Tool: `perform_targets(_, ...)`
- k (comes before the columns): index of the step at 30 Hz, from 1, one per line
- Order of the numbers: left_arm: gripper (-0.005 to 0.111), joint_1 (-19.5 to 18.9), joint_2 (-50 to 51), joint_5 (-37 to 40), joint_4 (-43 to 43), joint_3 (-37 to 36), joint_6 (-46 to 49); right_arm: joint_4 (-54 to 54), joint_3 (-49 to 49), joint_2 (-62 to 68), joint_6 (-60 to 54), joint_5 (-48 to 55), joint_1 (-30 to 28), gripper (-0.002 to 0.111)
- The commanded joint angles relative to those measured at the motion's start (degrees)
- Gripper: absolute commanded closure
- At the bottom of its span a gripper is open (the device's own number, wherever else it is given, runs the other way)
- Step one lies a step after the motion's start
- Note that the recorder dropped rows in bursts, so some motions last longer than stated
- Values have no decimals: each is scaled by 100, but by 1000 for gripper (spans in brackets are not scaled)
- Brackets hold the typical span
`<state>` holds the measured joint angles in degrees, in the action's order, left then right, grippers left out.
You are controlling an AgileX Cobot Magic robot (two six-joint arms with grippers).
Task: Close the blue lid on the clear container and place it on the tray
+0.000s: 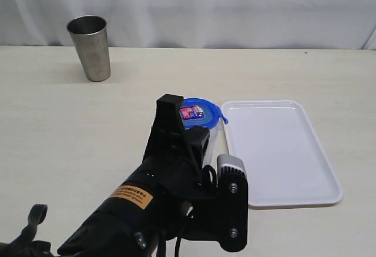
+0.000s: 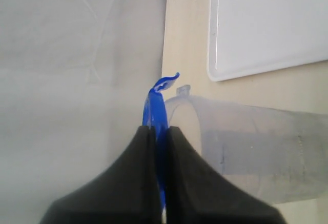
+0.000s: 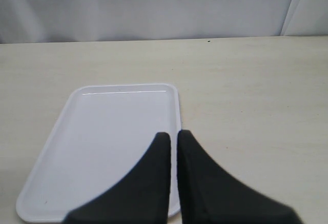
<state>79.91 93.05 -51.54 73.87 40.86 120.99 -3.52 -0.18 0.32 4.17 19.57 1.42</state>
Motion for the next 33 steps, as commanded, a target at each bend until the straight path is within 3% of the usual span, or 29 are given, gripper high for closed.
perform_targets(1,107,16,-25,223,71,-16,99,7,18,-32,16,8,6,104)
perform_targets(33,107,16,-25,276,356,-16,180,7,18,-32,16,8,6,104)
